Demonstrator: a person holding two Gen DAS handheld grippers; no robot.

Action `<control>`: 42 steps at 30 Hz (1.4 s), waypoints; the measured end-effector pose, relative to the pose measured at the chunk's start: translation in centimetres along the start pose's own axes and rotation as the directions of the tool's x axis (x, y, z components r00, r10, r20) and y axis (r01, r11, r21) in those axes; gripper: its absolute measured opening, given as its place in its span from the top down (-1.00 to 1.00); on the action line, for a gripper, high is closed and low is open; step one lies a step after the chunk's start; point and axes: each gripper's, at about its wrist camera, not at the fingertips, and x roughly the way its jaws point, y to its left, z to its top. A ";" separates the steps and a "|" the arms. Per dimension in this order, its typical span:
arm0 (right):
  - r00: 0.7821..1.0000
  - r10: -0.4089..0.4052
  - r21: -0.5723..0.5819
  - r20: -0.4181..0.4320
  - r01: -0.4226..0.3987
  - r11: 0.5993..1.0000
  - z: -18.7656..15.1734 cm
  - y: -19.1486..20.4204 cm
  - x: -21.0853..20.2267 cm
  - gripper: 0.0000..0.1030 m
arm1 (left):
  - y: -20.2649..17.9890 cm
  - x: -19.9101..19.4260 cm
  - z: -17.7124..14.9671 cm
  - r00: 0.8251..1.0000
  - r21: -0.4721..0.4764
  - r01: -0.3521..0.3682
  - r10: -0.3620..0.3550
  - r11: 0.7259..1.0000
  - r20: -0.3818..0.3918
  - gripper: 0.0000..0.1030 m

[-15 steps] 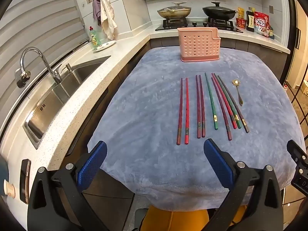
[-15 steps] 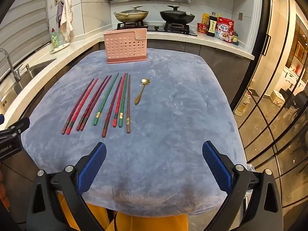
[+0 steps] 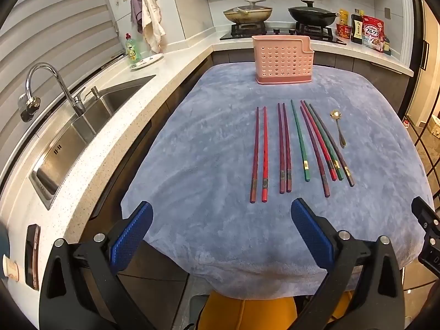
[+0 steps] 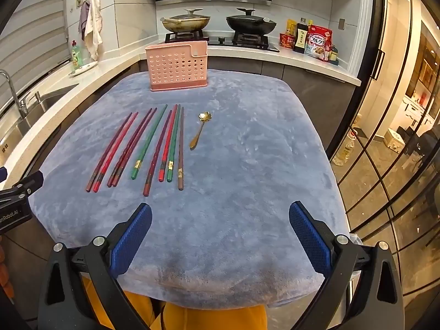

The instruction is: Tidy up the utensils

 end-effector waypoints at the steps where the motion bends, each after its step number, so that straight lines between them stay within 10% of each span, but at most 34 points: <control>1: 1.000 0.000 0.000 0.001 0.000 1.000 0.0 0.0 0.0 -0.87 | 0.4 -0.1 0.3 1.000 -0.002 0.005 -0.005 1.000 -0.008 -0.87; 42: 1.000 0.007 0.009 -0.007 -0.007 1.000 0.0 0.0 0.0 -0.87 | -0.1 0.0 0.2 0.998 -0.007 0.042 -0.042 0.999 -0.035 -0.86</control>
